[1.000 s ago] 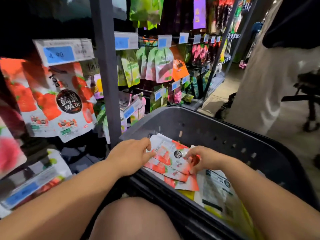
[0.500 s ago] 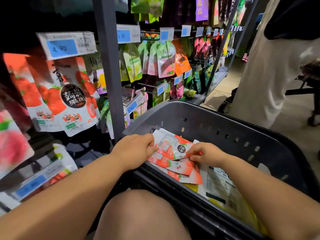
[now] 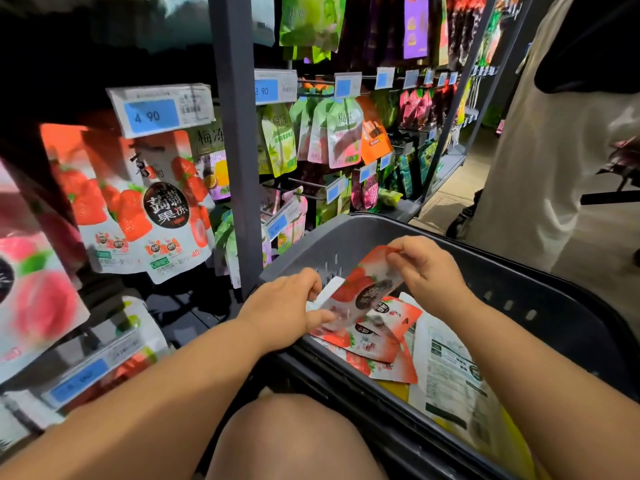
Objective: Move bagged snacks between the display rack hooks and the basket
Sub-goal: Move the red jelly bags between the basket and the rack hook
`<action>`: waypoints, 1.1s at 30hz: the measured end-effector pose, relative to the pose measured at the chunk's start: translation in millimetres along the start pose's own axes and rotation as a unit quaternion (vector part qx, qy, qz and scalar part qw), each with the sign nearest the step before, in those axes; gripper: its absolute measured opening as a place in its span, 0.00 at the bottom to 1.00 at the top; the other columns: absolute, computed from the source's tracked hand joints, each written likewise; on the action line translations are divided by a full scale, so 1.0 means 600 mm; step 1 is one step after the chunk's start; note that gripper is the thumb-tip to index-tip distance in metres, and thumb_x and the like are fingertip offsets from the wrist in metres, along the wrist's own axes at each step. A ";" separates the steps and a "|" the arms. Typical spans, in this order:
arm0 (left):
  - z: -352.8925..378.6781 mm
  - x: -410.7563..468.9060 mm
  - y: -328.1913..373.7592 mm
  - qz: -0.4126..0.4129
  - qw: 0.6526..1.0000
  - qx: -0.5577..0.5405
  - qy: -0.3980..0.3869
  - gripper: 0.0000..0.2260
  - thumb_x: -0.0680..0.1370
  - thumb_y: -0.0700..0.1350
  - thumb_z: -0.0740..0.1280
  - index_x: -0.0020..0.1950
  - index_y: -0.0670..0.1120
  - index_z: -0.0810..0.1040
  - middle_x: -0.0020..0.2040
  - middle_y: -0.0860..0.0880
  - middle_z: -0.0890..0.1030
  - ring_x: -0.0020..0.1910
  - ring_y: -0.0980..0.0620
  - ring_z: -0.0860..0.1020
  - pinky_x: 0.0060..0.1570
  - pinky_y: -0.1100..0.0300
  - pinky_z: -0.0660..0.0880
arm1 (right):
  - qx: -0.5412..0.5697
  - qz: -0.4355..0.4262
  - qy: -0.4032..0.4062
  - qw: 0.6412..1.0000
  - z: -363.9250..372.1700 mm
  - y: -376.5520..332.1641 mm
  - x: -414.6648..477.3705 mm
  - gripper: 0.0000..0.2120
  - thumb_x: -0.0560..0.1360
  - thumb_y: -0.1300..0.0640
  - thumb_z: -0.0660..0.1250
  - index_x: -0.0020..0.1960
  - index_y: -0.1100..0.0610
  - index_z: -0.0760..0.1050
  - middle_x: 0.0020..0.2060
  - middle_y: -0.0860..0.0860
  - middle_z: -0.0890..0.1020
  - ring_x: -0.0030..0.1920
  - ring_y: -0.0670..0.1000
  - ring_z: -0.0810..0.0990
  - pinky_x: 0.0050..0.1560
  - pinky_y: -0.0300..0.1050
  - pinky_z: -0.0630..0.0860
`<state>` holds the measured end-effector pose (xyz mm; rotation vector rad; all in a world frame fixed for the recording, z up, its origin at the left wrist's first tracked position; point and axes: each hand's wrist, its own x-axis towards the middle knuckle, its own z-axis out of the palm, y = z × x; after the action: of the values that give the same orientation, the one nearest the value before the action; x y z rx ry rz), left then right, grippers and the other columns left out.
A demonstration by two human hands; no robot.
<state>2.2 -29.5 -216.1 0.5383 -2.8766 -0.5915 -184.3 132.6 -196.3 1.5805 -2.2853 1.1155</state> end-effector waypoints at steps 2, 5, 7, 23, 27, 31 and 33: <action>-0.003 -0.001 0.003 -0.010 1.000 -0.012 -0.003 0.22 0.74 0.64 0.68 0.56 0.51 0.66 0.41 0.58 0.68 0.44 0.51 0.70 0.40 0.56 0.65 | 0.023 -0.014 0.018 0.999 -0.009 -0.023 0.003 0.07 0.77 0.60 0.63 0.47 0.60 0.80 0.42 0.54 0.80 0.43 0.42 0.73 0.44 0.37 0.69; -0.006 -0.003 0.002 -0.024 0.999 -0.035 -0.028 0.30 0.69 0.69 0.69 0.62 0.54 0.67 0.48 0.59 0.70 0.51 0.51 0.73 0.49 0.55 0.71 | 0.013 -0.023 0.025 0.999 -0.009 -0.041 0.007 0.09 0.76 0.56 0.63 0.48 0.57 0.81 0.41 0.52 0.81 0.45 0.48 0.74 0.46 0.46 0.70; -0.004 -0.001 -0.001 -0.008 0.999 -0.029 -0.045 0.31 0.66 0.72 0.68 0.63 0.59 0.69 0.53 0.60 0.73 0.55 0.53 0.73 0.51 0.56 0.71 | -0.009 -0.028 0.026 0.999 -0.005 -0.051 0.010 0.09 0.76 0.53 0.63 0.50 0.54 0.81 0.42 0.49 0.81 0.46 0.50 0.75 0.47 0.46 0.71; -0.001 0.002 0.004 -0.143 0.985 -0.094 0.025 0.32 0.72 0.72 0.59 0.42 0.43 0.83 0.41 0.44 0.83 0.43 0.46 0.80 0.46 0.51 0.74 | 0.061 0.212 0.036 0.975 0.012 0.035 0.005 0.10 0.75 0.52 0.72 0.55 0.50 0.75 0.47 0.49 0.80 0.46 0.49 0.78 0.51 0.44 0.74; -0.005 -0.003 0.012 -0.147 0.973 -0.166 0.070 0.22 0.76 0.65 0.62 0.30 0.52 0.76 0.32 0.54 0.78 0.40 0.50 0.77 0.40 0.57 0.69 | -0.038 0.220 -0.238 0.945 0.023 0.106 -0.042 0.09 0.71 0.50 0.77 0.48 0.43 0.78 0.46 0.41 0.77 0.48 0.42 0.76 0.54 0.41 0.71; -0.009 0.000 0.013 -0.139 0.967 -0.188 0.096 0.23 0.78 0.58 0.65 0.24 0.53 0.69 0.25 0.58 0.72 0.33 0.56 0.73 0.35 0.59 0.66 | -0.052 0.205 -0.350 0.913 0.033 0.124 -0.056 0.21 0.66 0.48 0.80 0.56 0.41 0.79 0.56 0.40 0.76 0.58 0.44 0.74 0.62 0.39 0.71; -0.011 0.002 0.013 -0.141 0.968 -0.186 0.093 0.22 0.78 0.58 0.65 0.25 0.53 0.70 0.25 0.57 0.73 0.33 0.55 0.73 0.35 0.59 0.65 | -0.062 0.199 -0.363 0.908 0.041 0.125 -0.057 0.24 0.66 0.47 0.80 0.60 0.42 0.78 0.63 0.42 0.73 0.64 0.45 0.72 0.66 0.40 0.68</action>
<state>0.0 -25.7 -206.7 0.8911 -2.4438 -1.0336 -226.6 154.8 -267.5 1.7221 -3.1865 0.4304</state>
